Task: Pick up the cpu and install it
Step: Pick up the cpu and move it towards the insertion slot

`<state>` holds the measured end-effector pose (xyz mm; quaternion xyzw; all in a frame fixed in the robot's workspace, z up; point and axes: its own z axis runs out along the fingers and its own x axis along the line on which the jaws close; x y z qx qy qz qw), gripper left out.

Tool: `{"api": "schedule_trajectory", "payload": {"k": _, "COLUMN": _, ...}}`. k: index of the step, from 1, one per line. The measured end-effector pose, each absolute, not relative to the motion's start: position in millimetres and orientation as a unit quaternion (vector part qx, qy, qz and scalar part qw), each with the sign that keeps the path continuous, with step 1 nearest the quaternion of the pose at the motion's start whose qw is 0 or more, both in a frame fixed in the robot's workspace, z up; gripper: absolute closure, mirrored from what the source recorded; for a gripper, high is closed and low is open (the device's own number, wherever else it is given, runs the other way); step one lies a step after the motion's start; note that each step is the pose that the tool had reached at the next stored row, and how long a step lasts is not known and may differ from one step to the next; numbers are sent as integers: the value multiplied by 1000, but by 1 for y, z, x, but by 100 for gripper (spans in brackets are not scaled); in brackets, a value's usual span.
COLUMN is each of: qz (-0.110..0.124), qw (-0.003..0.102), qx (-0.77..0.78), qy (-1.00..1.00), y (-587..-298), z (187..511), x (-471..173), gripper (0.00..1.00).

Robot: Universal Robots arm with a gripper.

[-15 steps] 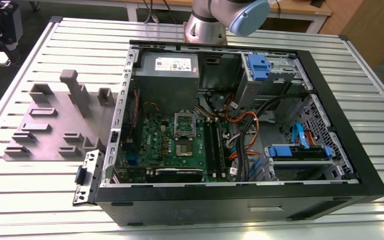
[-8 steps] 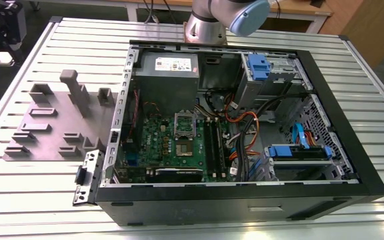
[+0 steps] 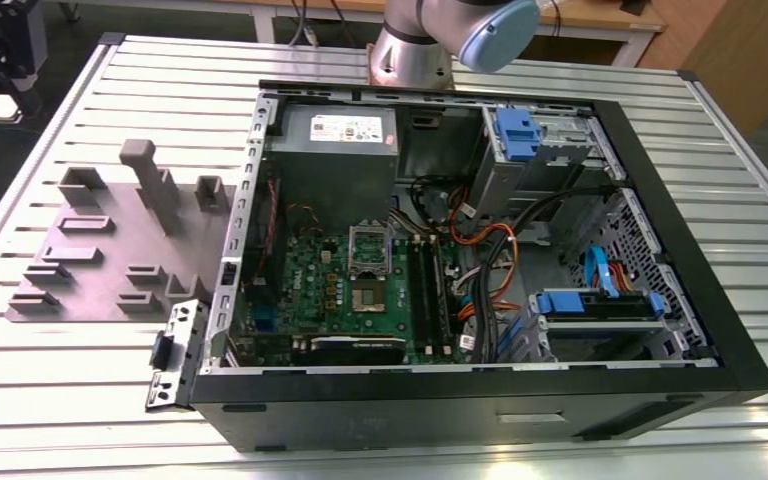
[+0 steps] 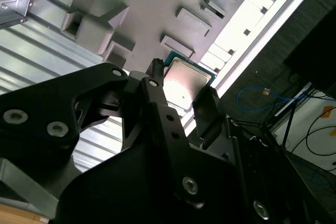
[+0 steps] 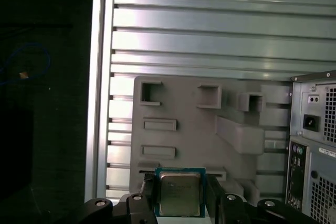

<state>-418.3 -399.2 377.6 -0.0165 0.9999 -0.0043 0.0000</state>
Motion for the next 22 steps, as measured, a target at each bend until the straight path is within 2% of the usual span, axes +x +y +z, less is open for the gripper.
{"api": "schedule_trajectory", "payload": {"k": 7, "qz": -4, "qw": 0, "qx": -16, "qy": 1000, "y": -399, "z": 388, "x": -418, "gripper": 53}}
{"api": "schedule_trajectory", "payload": {"k": 22, "qz": -4, "qw": 0, "qx": -16, "qy": 1000, "y": -399, "z": 388, "x": -416, "gripper": 53}}
